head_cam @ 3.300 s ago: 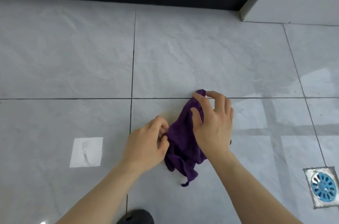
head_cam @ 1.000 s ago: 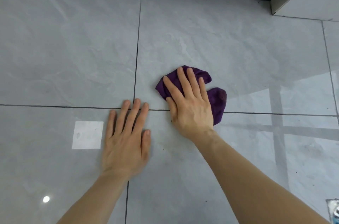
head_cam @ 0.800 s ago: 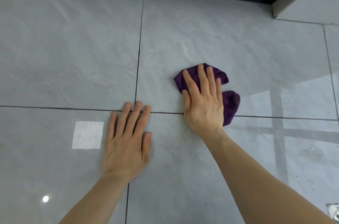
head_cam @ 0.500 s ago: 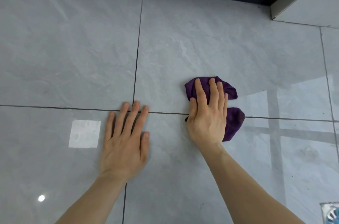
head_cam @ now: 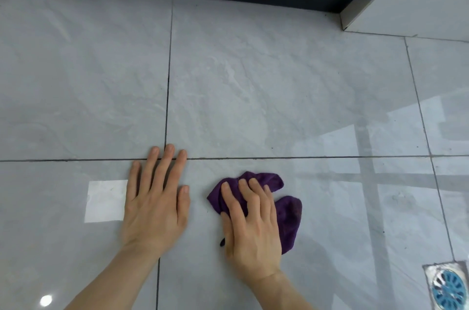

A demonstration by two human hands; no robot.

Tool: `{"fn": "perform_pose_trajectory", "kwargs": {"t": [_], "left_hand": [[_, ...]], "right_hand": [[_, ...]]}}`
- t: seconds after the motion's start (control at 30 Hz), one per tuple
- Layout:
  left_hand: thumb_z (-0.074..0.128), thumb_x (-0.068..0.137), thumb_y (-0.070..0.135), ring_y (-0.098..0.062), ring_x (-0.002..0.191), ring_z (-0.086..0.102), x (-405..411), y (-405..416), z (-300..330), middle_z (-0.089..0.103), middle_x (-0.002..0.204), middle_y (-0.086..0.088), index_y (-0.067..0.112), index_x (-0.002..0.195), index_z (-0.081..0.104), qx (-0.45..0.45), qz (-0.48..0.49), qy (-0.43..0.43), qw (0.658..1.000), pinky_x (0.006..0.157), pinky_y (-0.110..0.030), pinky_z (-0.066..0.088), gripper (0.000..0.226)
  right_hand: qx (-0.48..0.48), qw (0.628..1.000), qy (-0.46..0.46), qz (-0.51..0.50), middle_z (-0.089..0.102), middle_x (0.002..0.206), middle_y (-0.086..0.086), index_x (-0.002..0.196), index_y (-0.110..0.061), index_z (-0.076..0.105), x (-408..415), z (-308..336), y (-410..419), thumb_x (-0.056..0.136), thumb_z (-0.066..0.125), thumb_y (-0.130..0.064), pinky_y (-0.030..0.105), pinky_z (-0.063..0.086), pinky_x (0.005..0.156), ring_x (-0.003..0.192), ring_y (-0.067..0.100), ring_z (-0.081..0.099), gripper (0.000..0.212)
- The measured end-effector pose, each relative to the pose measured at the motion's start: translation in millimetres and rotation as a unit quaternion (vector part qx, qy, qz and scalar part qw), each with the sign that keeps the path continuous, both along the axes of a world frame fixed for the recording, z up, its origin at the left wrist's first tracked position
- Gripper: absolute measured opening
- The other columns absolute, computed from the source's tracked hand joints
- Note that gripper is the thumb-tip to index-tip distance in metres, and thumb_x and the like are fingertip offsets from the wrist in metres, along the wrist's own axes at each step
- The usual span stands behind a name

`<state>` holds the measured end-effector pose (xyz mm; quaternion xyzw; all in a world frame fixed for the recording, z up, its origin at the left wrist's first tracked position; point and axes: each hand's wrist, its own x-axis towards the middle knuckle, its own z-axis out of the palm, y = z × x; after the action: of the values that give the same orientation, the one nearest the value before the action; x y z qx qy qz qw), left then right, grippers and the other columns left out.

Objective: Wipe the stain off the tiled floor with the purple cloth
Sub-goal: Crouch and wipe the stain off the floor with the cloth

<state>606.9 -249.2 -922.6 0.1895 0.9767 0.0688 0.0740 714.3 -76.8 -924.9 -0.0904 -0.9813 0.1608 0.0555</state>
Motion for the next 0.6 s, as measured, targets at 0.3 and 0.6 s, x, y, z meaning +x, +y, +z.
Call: {"fn": "perform_pose_trajectory", "kwargs": {"t": [0.3,0.6], "left_hand": [[0.029,0.101,0.037,-0.022,0.161,0.010,-9,18,3,0.021,0.172,-0.002,0.025,0.163,0.017,0.017,0.008,0.003,1.000,0.129,-0.052,0.013,0.065],[0.029,0.100,0.038,-0.021,0.161,0.008,-7,5,1,0.022,0.172,-0.002,0.025,0.163,0.019,0.022,0.010,-0.004,1.000,0.129,-0.054,0.014,0.065]], "right_hand": [[0.038,0.999,0.001,0.025,0.054,0.141,0.008,0.143,-0.027,0.052,14,11,-1,0.090,0.063,-0.026,0.050,0.029,0.118,0.137,0.031,0.044,0.055],[-0.258,0.955,-0.024,-0.142,0.063,0.095,-0.017,0.103,-0.038,0.048,-41,70,8,0.097,0.040,-0.055,0.027,0.050,0.065,0.083,0.008,0.060,0.020]]}}
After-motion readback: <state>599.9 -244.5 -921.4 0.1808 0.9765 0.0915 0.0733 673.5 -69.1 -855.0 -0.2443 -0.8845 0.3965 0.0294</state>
